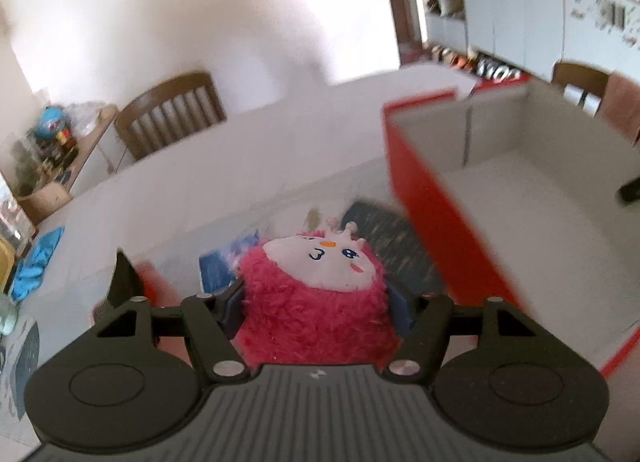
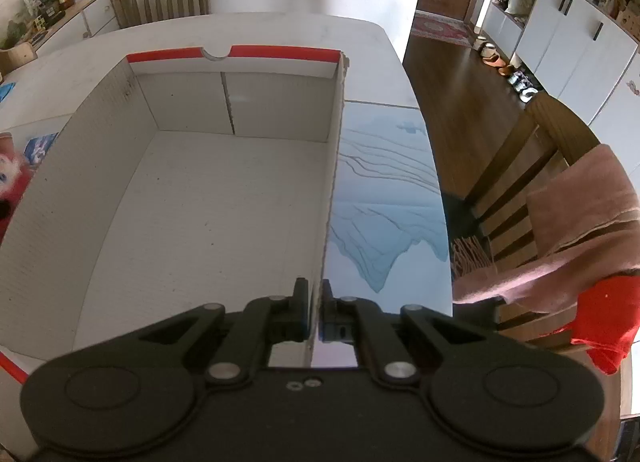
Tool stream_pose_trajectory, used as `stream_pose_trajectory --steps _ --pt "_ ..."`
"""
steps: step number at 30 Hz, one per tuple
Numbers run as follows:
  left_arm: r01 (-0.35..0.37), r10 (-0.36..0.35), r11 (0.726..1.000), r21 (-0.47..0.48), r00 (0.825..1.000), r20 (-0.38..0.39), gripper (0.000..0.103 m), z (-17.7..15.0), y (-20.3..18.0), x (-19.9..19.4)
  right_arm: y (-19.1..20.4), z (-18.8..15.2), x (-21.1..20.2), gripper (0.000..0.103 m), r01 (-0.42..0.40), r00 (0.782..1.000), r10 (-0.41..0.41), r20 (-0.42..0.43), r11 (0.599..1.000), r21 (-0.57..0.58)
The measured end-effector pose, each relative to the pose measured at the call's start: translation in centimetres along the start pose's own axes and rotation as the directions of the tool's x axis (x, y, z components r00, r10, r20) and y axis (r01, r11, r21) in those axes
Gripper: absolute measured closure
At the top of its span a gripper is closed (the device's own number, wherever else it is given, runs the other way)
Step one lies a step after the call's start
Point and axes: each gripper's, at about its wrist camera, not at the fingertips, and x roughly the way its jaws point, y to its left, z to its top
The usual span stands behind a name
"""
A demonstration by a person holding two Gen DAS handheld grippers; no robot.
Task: Organize objects
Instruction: 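Lift the plush toy with the left gripper toward the cardboard box, then lower the plush into the box and open the left gripper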
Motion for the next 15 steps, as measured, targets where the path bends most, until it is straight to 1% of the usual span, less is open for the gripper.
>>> stream_pose_trajectory --steps 3,5,7,10,13,15 --pt "0.045 -0.045 0.999 -0.004 0.998 0.048 0.035 1.7 -0.5 -1.9 0.0 0.0 0.1 0.1 -0.001 1.0 0.001 0.0 1.0 0.0" --pt "0.089 -0.087 0.996 -0.023 0.993 0.079 0.035 2.8 -0.8 -3.0 -0.1 0.1 0.1 0.1 -0.001 1.0 0.001 0.001 1.0 -0.001" --pt "0.126 -0.123 0.992 -0.016 0.986 0.113 0.035 4.0 -1.2 -4.1 -0.1 0.1 0.2 0.1 -0.002 1.0 0.002 0.001 1.0 -0.002" --pt "0.185 -0.186 0.982 0.021 0.969 0.161 0.034 5.7 -2.5 -5.2 -0.1 0.1 0.3 0.1 -0.003 1.0 0.003 0.002 1.0 -0.007" --pt "0.246 -0.253 0.967 0.061 0.953 0.167 0.034 6.9 -4.5 -5.0 0.0 0.1 0.4 0.1 -0.003 1.0 0.003 0.003 1.0 -0.014" --pt "0.264 -0.277 0.96 0.099 0.948 0.159 0.034 7.2 -5.9 -4.4 0.1 0.1 0.4 0.1 -0.005 1.0 0.005 0.003 1.0 -0.018"
